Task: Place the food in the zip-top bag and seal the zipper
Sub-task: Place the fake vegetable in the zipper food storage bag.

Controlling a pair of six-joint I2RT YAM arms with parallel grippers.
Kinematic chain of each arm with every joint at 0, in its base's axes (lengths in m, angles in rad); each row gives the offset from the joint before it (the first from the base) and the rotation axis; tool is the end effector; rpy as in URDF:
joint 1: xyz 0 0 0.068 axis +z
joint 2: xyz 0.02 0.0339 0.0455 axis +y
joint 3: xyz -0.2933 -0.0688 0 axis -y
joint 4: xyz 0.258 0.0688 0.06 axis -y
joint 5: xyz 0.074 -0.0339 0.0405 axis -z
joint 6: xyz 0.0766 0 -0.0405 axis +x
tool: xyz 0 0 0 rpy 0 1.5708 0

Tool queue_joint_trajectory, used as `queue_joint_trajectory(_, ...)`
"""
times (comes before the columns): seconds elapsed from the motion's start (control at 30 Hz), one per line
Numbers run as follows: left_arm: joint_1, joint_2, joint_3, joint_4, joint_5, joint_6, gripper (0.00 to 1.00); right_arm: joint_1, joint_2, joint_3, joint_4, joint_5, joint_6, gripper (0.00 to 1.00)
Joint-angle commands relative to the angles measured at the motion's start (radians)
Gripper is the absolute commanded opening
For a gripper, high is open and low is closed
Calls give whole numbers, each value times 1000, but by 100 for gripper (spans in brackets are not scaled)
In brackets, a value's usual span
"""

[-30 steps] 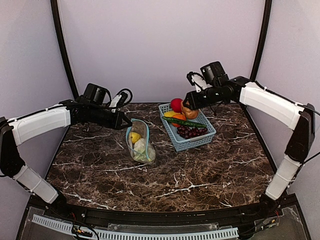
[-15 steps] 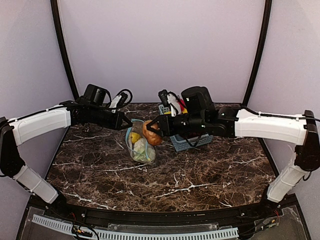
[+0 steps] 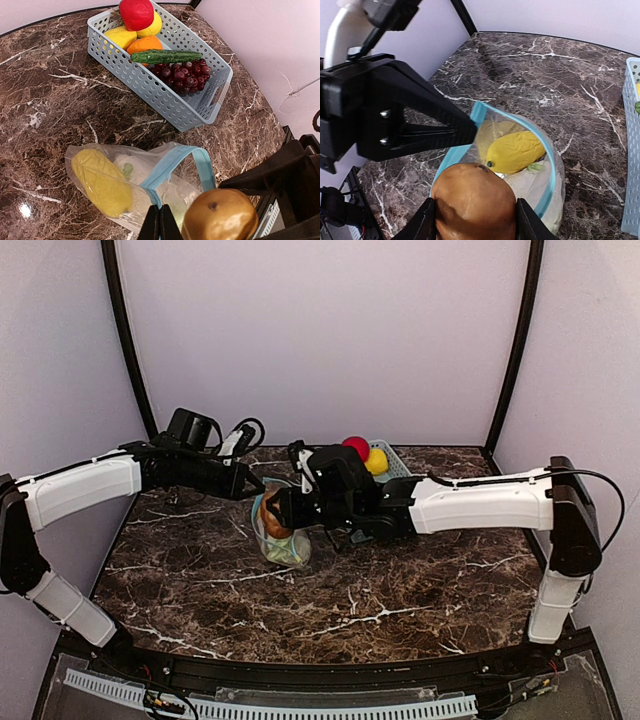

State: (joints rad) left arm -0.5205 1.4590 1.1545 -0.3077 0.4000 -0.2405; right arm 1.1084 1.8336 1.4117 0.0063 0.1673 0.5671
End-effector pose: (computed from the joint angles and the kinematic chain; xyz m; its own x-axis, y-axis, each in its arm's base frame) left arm 0.3059 -0.2097 0.3018 -0.6592 0.1250 -0.7415 0.5947 0.6902 -0.4123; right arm 0.2313 0.4355 0.2854 -0.5895 0.0048 -0.8078 -0.5903 0.6801 0.4348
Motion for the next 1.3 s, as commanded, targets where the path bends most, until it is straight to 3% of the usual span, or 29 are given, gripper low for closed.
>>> queue_joint_trajectory(0.0,4,-46,-21,7,5,-2,1,10,42,55,22,127,3,33)
queue_joint_trajectory(0.17,4,-44,-19,8,9,-4,1,10,120,143,-56,128,-24,34)
queue_joint_trajectory(0.43,4,-48,-20,6,4,-2,1,9,233,260,-146,131,-31,44)
queue_joint_trajectory(0.73,4,-45,-17,-2,-6,2,1,10,188,264,-158,147,-93,70)
queue_joint_trajectory(0.83,4,-43,-16,-4,-13,3,1,10,145,259,-162,107,-140,82)
queue_joint_trajectory(1.0,5,-48,-15,-11,-30,8,1,11,17,186,-174,45,-195,92)
queue_joint_trajectory(1.27,8,-48,-15,-11,-30,5,1,40,-162,-87,-146,-25,-188,90)
